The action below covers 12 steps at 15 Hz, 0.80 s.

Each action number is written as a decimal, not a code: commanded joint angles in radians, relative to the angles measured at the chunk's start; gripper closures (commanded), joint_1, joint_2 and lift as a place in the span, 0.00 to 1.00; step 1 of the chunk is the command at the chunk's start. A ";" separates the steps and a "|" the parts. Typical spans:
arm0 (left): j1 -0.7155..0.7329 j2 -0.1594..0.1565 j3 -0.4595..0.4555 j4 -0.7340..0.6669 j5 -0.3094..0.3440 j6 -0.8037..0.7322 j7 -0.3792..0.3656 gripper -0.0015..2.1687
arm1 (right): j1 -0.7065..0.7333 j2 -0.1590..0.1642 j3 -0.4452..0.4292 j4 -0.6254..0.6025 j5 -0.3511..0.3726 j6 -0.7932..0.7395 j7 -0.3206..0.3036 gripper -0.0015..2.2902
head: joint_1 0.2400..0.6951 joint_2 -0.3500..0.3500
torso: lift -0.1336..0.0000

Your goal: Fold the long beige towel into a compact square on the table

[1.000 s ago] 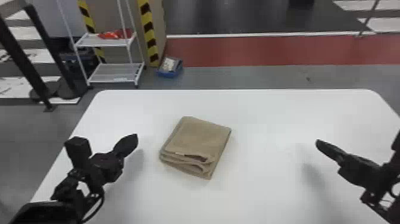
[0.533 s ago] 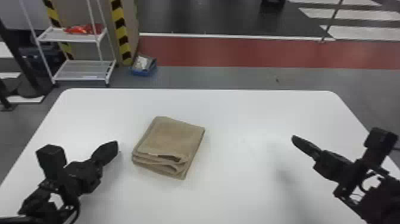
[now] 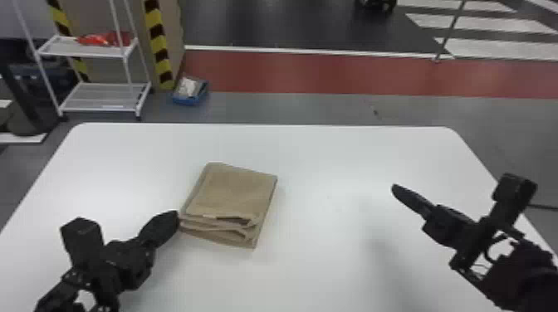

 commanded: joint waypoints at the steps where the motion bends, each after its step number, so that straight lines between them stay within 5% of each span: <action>1: 0.007 -0.007 -0.025 -0.013 0.000 0.014 0.007 0.79 | 0.001 0.000 -0.003 -0.007 -0.009 0.004 0.000 0.88 | 1.00 0.34 | 0.08; 12: 0.058 -0.025 -0.062 -0.096 0.000 0.048 0.030 0.79 | -0.022 -0.006 0.003 0.004 -0.024 0.004 -0.002 0.88 | 1.00 0.25 | 0.08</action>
